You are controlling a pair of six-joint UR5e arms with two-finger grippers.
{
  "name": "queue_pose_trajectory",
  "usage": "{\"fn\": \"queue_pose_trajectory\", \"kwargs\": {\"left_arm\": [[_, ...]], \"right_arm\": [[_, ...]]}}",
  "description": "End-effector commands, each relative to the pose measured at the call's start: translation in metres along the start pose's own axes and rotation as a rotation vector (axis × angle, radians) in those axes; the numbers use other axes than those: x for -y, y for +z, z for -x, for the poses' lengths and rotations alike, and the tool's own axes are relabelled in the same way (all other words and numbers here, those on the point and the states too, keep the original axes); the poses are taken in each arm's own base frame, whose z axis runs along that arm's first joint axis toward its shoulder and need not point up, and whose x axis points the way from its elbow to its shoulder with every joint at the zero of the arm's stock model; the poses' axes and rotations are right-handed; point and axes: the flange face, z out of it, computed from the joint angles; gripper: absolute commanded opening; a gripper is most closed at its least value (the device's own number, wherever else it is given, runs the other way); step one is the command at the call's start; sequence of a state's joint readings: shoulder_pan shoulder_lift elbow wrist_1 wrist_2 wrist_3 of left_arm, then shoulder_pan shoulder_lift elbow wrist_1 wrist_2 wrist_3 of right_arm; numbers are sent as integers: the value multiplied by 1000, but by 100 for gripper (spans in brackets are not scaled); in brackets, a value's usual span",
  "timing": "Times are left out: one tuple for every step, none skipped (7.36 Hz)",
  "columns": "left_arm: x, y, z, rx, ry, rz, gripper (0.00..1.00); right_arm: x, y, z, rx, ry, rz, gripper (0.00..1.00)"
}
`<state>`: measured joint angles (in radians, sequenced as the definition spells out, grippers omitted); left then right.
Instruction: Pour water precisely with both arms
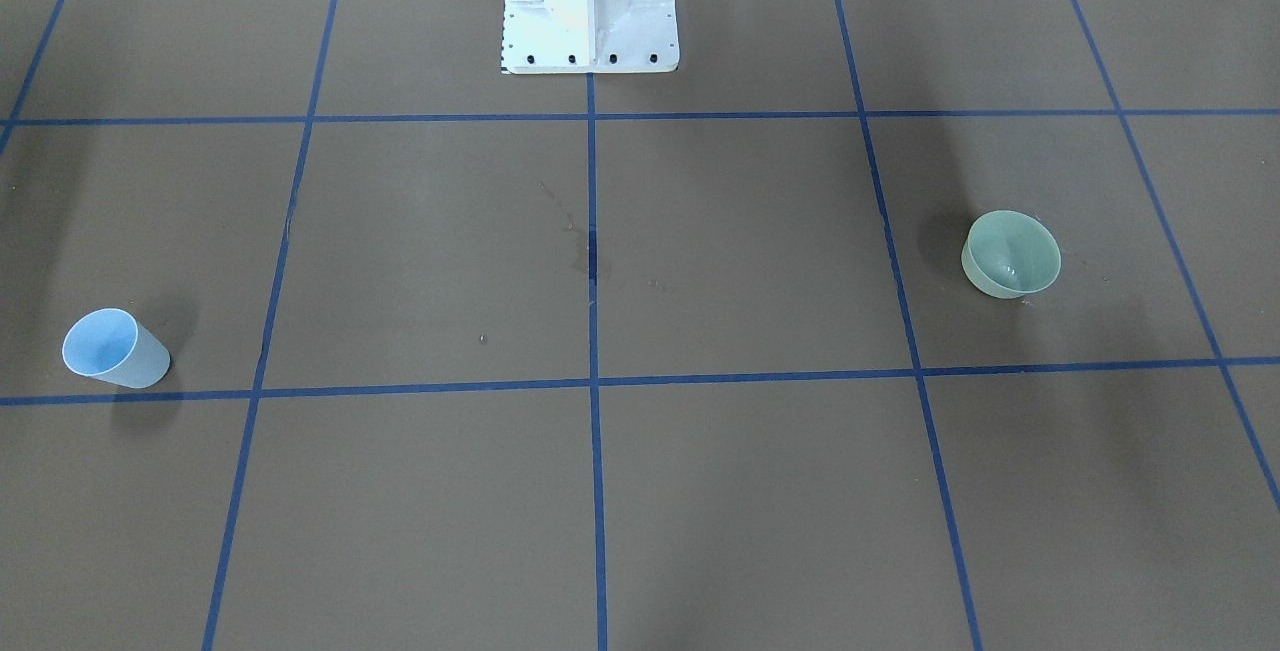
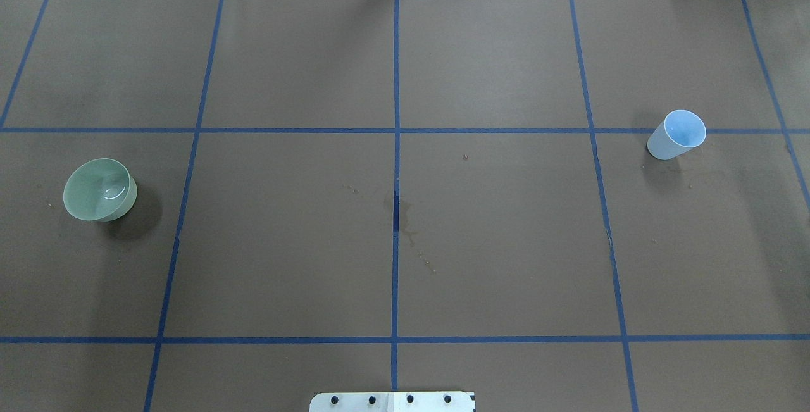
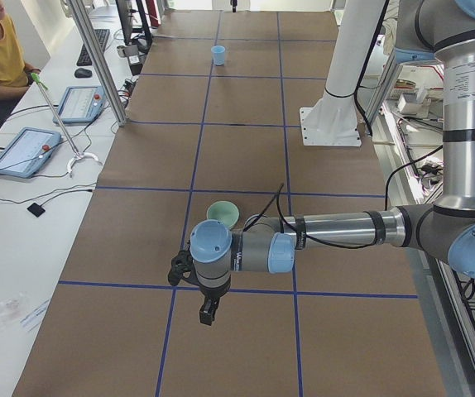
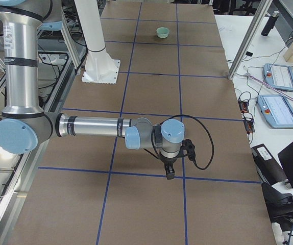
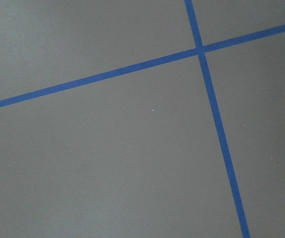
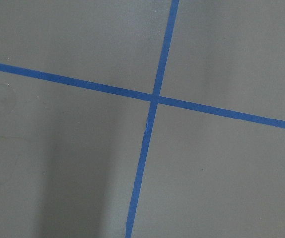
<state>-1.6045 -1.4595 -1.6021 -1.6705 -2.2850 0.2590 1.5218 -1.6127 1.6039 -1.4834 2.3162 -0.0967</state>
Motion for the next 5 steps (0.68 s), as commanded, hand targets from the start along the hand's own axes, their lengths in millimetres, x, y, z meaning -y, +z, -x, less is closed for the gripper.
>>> {"fn": "queue_pose_trajectory", "kwargs": {"left_arm": [[0,0,0,-1,0,0,100],[0,1,0,0,-1,2,100],[0,0,0,1,-1,0,100],[1,0,0,2,0,1,100],[0,1,0,5,-1,3,100]], "right_arm": [[0,0,0,-1,0,0,100],[0,0,0,-3,-3,-2,100],[0,0,0,-3,-11,-2,100],[1,-1,1,-2,-23,-3,100],[1,-1,1,0,-26,-3,100]]}}
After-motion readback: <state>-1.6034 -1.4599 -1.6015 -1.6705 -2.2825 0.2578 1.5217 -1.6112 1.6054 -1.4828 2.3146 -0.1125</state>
